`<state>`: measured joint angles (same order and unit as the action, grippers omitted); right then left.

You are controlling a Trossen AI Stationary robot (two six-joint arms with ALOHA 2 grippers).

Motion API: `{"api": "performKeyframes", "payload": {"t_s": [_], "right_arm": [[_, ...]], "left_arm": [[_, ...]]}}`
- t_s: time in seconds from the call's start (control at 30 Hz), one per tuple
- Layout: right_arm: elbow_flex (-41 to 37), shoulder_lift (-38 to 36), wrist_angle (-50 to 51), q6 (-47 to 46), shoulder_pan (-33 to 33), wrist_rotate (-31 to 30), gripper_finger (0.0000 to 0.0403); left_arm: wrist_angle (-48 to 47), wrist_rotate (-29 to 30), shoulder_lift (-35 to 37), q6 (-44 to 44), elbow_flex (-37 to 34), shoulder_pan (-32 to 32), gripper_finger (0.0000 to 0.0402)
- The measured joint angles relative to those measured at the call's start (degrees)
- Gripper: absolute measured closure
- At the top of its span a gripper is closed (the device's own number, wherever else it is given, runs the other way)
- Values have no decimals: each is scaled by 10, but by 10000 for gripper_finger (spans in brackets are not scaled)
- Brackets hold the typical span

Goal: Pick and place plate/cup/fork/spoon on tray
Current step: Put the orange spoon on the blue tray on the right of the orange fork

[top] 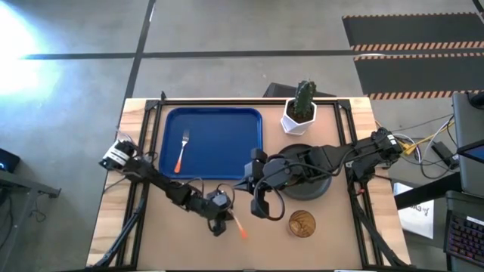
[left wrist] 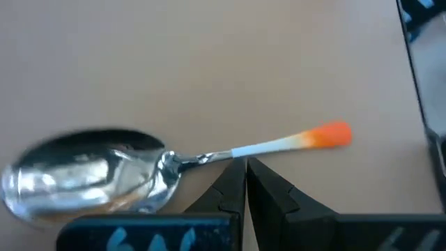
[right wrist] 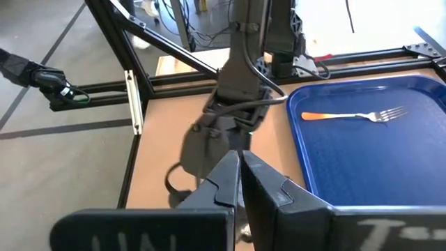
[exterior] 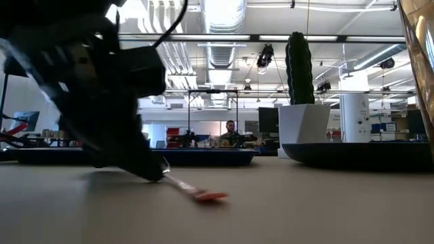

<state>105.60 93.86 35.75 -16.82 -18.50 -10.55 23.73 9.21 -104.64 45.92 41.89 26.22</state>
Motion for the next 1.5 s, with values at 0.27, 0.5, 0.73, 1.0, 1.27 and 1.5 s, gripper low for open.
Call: {"api": "performKeyframes", "payload": {"t_s": [0.27,0.5,0.73,1.0,1.27,1.5], "right_arm": [[0,0,5,-1,0,0,394],[0,0,12,-2,0,7,394],[0,0,89,-68,-4,20,394],[0,14,147,-131,-19,15,394],[-2,90,184,-191,-27,42,347],[-2,172,188,-239,-26,71,282]], "left_arm": [[14,4,7,-51,21,-34,402],[11,2,53,-133,64,-25,402],[-125,61,212,-205,79,-7,402],[-253,223,445,-281,81,67,402],[-253,308,552,-407,81,137,402],[-261,313,558,-423,76,140,402]]}}
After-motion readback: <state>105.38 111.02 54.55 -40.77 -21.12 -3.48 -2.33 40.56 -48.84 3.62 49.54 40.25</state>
